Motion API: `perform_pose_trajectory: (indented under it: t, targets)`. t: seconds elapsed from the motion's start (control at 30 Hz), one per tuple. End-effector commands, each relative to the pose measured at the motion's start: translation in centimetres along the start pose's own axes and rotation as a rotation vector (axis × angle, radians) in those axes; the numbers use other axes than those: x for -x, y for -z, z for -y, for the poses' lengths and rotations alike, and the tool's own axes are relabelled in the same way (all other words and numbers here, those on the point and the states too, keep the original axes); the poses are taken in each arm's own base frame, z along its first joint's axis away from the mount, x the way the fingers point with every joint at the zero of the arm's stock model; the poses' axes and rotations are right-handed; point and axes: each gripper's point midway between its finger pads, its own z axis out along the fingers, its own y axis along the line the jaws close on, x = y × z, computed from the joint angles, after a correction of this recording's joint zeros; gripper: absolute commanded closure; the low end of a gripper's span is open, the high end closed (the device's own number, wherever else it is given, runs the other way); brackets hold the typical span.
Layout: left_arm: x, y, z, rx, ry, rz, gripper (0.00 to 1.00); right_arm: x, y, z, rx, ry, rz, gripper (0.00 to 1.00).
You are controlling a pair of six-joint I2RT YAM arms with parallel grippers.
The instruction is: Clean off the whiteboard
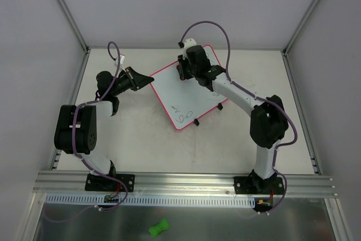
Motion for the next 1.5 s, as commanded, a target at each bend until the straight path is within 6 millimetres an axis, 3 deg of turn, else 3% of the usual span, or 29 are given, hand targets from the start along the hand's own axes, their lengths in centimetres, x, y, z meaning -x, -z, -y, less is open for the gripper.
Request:
perform_pose_trajectory:
  t: [0.0,0.23,0.4,0.53,0.7,0.83,0.97,1.03,1.13,1.2,1.3,1.47]
  targets:
    - [1.4,-0.2,3.7,-0.107,-0.136,0.003,1.00,0.2,-0.9,5.2,-0.087,-0.077,-0.017,1.00]
    - [1.4,-0.2,3.7,-0.106,-0.139,0.002,1.00,0.0,-1.9,10.6,-0.120,-0.232,-0.033,1.00]
    - [1.4,-0.1,3.8,-0.106,-0.139,0.002,1.00,-1.3,-2.3,13.9,-0.159,-0.338,-0.057,1.00]
    - [1.4,-0.2,3.7,-0.106,-0.141,0.002,1.00,-1.6,-1.8,14.2,-0.154,-0.336,-0.061,1.00]
    - [1.5,-0.2,3.8,-0.106,-0.138,0.002,1.00,-0.2,-0.1,13.2,-0.131,-0.272,-0.009,1.00]
    - [1.5,-0.2,3.8,-0.106,-0.135,0.002,1.00,1.2,1.8,12.4,-0.112,-0.224,0.054,1.00]
    - [1.5,-0.2,3.9,-0.108,-0.134,0.003,1.00,3.4,5.3,12.0,-0.103,-0.221,0.151,1.00]
    - [1.5,-0.2,3.8,-0.106,-0.132,0.002,1.00,3.5,6.4,12.1,-0.108,-0.211,0.166,1.00]
    - [1.5,-0.2,3.7,-0.104,-0.129,0.004,0.91,4.0,8.2,12.2,-0.116,-0.189,0.195,1.00]
    - [1.5,-0.1,3.7,-0.103,-0.124,0.010,0.79,4.3,9.3,12.3,-0.126,-0.187,0.212,1.00]
    - [1.8,0.1,4.0,-0.129,-0.117,0.029,0.63,3.9,9.7,12.3,-0.128,-0.183,0.209,1.00]
    - [1.6,0.1,4.1,-0.169,-0.090,0.031,0.48,3.7,10.0,12.1,-0.120,-0.184,0.210,1.00]
